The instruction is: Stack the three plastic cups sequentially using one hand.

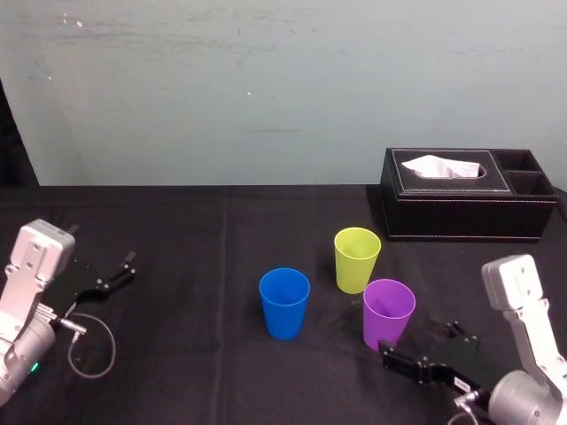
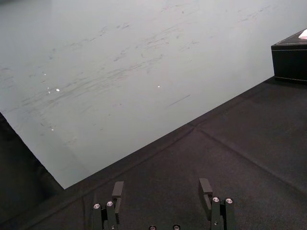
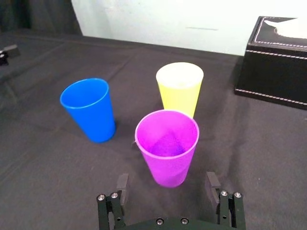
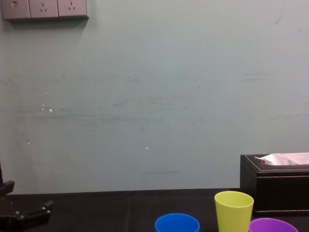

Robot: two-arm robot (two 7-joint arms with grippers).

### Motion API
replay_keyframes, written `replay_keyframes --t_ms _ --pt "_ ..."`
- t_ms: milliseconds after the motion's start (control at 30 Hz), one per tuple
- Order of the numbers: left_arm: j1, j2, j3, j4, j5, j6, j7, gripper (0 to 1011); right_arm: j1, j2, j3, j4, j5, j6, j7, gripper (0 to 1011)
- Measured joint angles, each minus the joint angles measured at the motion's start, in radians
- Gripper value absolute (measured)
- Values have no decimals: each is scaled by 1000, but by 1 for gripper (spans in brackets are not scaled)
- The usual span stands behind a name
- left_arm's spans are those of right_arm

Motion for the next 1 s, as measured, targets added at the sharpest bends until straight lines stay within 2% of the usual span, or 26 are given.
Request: replay_keyframes --t_ms 200,533,1000 --pt "0 0 0 0 0 0 0 1000 33 -35 -4 30 -19 0 0 1003" --pt "0 0 0 0 0 0 0 1000 72 -77 -25 78 -58 13 11 1003" --pt "0 0 0 0 0 0 0 1000 115 -130 -31 140 -113 22 11 1003"
